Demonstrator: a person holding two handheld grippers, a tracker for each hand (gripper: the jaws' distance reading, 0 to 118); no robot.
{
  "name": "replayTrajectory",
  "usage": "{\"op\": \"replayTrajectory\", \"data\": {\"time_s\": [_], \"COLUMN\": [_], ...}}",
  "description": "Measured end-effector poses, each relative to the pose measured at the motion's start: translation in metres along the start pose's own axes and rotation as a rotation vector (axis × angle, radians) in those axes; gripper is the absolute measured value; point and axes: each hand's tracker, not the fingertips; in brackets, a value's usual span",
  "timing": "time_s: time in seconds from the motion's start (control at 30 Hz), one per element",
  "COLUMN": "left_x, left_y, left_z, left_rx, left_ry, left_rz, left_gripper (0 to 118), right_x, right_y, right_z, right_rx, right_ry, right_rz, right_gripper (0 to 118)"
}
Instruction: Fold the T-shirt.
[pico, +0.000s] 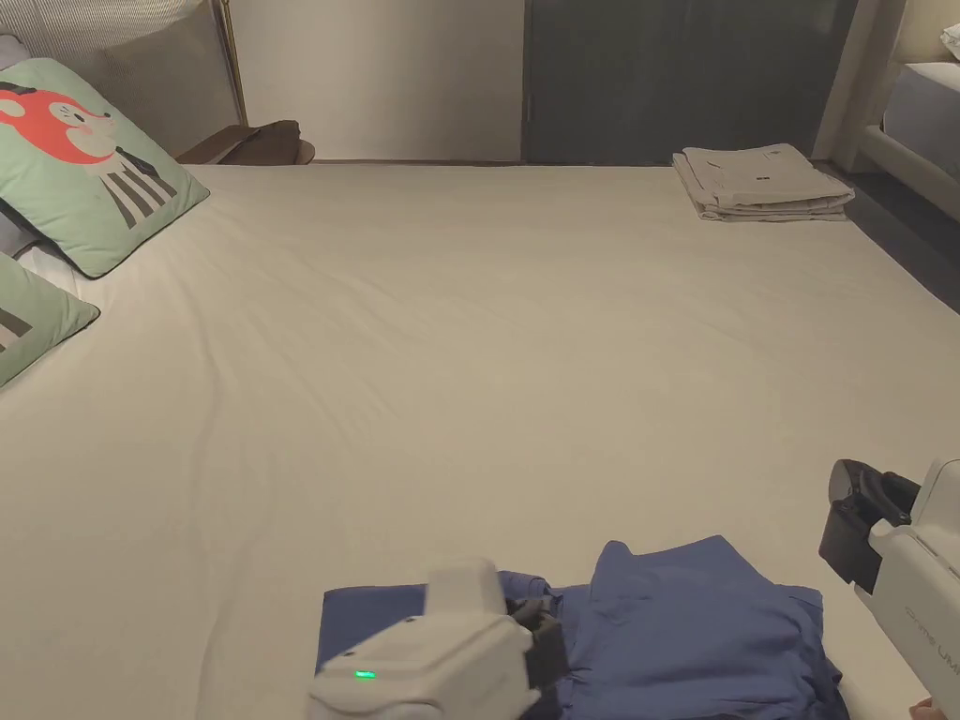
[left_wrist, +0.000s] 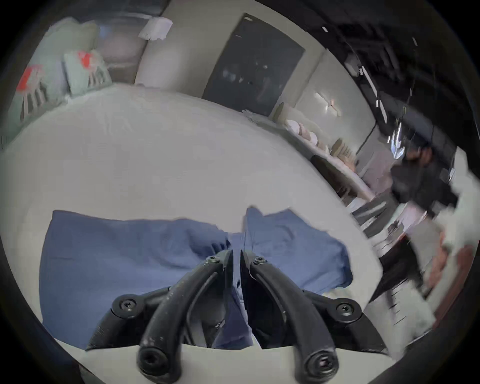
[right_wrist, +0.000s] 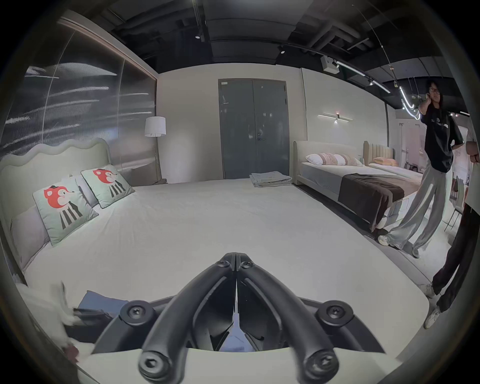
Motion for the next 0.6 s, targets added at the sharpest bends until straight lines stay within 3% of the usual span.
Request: {"op": "replayTrajectory", "data": {"time_s": [0.2, 0.27, 0.37, 0.4, 0.6], "left_x": [-0.097, -0.125, -0.145, -0.155, -0.21], "left_y": [0.049, 0.059, 0.065, 0.065, 0.062], "left_z": [0.058, 0.072, 0.086, 0.088, 0.089], "left_rx": [0.018, -0.022, -0.119, -0.133, -0.159], "left_ry": [-0.121, -0.096, -0.122, -0.116, -0.176], "left_rz": [0.231, 0.257, 0.299, 0.318, 0.51], "left_gripper": [11, 37, 106, 112, 111], "right_x": [-0.008, -0.01, -0.016, -0.017, -0.022], "right_y": [0.002, 0.001, 0.001, 0.001, 0.002], "right_z": [-0.004, -0.006, -0.007, -0.007, -0.009], "right_rx": [0.003, 0.001, -0.005, -0.007, -0.009], "right_ry": [0.022, 0.032, 0.042, 0.046, 0.055], "right_rz": [0.001, 0.002, 0.007, 0.008, 0.024], "right_gripper": [0, 0, 0, 0, 0]}}
